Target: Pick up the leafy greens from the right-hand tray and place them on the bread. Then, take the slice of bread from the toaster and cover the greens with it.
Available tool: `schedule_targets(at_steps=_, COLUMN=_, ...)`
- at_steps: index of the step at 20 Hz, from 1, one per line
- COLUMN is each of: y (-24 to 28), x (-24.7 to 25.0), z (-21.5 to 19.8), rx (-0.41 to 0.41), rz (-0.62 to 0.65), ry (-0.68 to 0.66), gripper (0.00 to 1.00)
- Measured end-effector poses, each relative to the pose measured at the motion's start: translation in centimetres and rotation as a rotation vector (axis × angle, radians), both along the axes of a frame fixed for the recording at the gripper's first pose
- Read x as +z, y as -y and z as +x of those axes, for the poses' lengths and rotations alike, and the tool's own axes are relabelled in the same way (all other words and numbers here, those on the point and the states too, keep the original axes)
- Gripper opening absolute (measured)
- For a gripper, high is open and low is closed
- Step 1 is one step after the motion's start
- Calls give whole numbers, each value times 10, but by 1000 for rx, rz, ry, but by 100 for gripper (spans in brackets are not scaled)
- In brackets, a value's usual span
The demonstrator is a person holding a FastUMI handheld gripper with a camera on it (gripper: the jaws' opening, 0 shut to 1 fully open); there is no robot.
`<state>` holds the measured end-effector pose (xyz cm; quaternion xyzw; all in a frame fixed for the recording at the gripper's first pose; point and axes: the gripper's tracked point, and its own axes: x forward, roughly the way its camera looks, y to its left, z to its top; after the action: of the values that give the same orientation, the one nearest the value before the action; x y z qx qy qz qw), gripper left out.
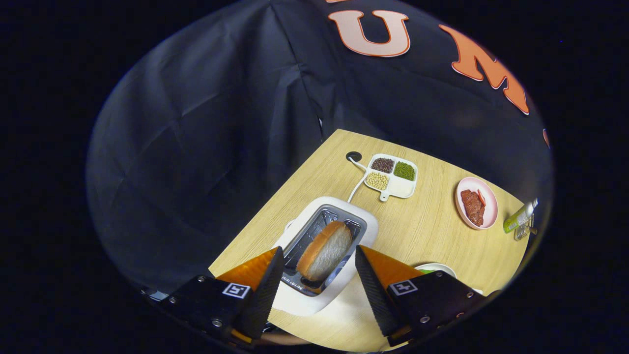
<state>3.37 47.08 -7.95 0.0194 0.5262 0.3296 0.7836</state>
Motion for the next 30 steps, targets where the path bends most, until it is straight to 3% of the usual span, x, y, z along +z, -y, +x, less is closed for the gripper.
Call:
schedule_targets(at_steps=5, y=-9, x=-26, z=6, rx=3, rz=-52, ry=-54, gripper=77)
schedule_targets(at_steps=9, y=-14, x=-40, z=10, rx=-16, rz=-67, ry=-85, gripper=58)
schedule_targets(at_steps=16, y=-1, x=-46, z=22, rx=-82, rz=-18, ry=-100, gripper=15)
schedule_targets(at_steps=30, y=64, x=33, z=26, rx=-176, rz=307, ry=-9, gripper=12)
